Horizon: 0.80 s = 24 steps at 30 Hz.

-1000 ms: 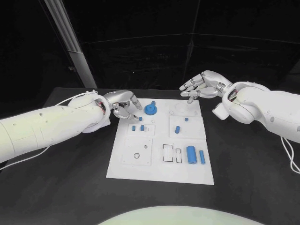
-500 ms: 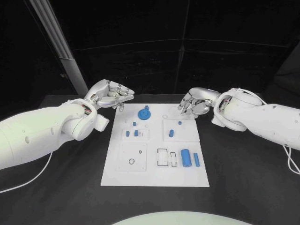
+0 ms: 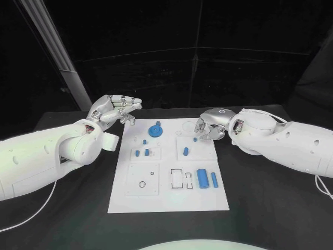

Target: Assemble the parts on the task board

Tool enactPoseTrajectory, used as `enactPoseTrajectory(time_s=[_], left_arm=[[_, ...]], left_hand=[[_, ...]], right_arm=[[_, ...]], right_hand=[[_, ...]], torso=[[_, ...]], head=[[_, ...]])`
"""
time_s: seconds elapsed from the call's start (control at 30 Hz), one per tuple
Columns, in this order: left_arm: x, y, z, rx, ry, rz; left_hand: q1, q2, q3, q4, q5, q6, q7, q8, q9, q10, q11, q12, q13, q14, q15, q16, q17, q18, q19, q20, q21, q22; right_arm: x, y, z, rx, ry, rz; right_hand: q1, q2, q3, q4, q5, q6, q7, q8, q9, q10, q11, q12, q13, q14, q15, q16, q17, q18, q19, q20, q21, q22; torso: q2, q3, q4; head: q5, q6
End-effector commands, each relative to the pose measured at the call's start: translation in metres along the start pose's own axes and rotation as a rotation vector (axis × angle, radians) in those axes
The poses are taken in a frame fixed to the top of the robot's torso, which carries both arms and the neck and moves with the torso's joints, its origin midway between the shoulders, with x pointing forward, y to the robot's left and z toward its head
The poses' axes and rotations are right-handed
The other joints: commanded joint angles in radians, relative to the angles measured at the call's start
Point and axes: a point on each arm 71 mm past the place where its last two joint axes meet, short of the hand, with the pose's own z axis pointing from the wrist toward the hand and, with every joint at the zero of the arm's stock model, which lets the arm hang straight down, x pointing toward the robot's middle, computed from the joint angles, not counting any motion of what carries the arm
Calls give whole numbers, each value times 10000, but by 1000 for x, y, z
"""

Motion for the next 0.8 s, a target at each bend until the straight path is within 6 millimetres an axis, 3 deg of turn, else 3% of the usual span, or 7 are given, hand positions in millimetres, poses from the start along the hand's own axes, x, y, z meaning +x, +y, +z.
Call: enactPoseTrajectory(time_s=[0.03,0.3,0.6,0.8], left_arm=[[0,-2,0,154,1,-556],[-2,-1,0,134,-31,-553],[-3,-1,1,116,-61,-537],[-4,-1,1,104,-65,-533]], left_hand=[[-40,55,61,-12,24,25,38,53,5,-32,-17,35,15,-66,-12,5,-12,139,-27,-54,-53,-16],[-70,40,120,-32,24,-32,61,57,-6,-100,3,66,23,-99,4,-3,-34,144,-59,-50,-147,-59],[-75,33,151,-49,25,-50,66,64,-9,-127,9,85,28,-119,10,-12,-51,146,-74,-48,-184,-75],[-74,27,173,-65,24,-60,70,70,-10,-142,11,99,32,-129,13,-13,-55,148,-84,-46,-207,-85]], right_arm=[[0,3,1,-1,-5,-641],[5,10,4,-207,131,-627],[13,14,5,-322,521,-574],[17,17,7,-364,742,-571]], right_hand=[[-54,-65,127,-18,-30,-5,-1,-7,13,-49,-16,-63,-3,269,64,447,415,61,-100,-6,195,143],[-133,-89,595,-61,-28,108,17,-1,18,46,-17,-53,-6,244,86,1540,1401,46,-266,43,1016,868],[-176,-48,1070,-79,-132,292,-38,28,33,214,-70,-28,-1,268,58,2310,2134,-54,-241,42,1977,1946],[-194,-38,1419,-112,-223,428,-73,33,39,337,-101,-28,0,254,38,2634,2407,-103,-262,34,2447,2453]], torso=[[16,1,9],[12,-7,6],[12,-6,26],[10,-7,6]], head=[[32,-2],[72,-61],[104,-158],[141,-202]])
